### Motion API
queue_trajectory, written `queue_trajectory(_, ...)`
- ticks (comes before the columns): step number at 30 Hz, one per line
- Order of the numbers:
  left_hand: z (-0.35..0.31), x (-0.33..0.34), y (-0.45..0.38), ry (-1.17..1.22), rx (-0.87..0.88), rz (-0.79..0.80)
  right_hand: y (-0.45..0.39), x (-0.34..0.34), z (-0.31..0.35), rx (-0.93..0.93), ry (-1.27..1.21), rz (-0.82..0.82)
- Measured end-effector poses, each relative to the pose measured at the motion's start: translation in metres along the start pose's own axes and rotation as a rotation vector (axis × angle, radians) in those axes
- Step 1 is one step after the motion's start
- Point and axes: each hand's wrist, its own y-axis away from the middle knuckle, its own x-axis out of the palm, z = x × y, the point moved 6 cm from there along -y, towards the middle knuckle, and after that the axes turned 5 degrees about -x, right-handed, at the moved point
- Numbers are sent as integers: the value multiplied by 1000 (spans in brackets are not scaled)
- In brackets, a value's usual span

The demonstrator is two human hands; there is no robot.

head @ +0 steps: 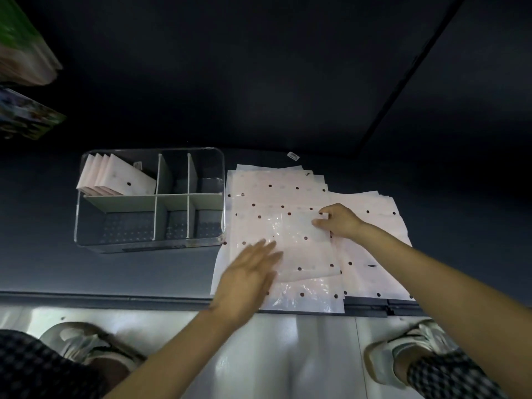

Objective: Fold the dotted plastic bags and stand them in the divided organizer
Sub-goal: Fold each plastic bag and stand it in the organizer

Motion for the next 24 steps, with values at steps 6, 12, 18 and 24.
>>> queue_trajectory(6, 11, 56, 27, -361, 37, 314, -11, 9, -7, 53, -7, -44)
queue_trajectory(12, 24, 73, 36, -407, 30, 437, -1, 10, -10, -19, -90, -276)
queue_trajectory(18, 25, 80, 38, -434, 6, 430, 67, 38, 10, -467, 246, -395)
queue_trajectory(24, 27, 81, 36, -402, -9, 421, 105, 130, 8, -667, 659, 95)
